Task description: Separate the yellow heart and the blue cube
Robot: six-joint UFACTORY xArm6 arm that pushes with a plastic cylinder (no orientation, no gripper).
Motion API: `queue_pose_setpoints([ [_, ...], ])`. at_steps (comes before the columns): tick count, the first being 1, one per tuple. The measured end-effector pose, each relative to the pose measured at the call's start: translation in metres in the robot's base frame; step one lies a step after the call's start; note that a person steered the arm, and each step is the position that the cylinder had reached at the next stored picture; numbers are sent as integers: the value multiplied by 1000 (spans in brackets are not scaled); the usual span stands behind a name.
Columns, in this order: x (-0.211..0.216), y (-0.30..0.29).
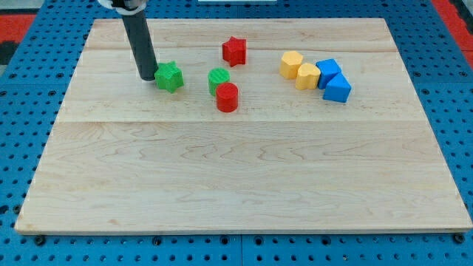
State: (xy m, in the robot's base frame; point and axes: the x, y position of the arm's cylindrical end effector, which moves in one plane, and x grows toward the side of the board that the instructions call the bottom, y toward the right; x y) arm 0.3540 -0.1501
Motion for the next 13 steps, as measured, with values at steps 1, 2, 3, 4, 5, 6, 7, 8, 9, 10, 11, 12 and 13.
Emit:
queue_pose_setpoints([
  [1, 21, 1],
  [2, 40, 19],
  [3, 55, 37],
  [4, 82, 66],
  [5, 130, 104],
  [6, 148, 152],
  [7, 148, 221],
  [8, 150, 228],
  [9, 172, 199],
  [10, 143, 189],
  [11, 112, 209],
  [12, 107, 188],
  [13, 64, 198],
])
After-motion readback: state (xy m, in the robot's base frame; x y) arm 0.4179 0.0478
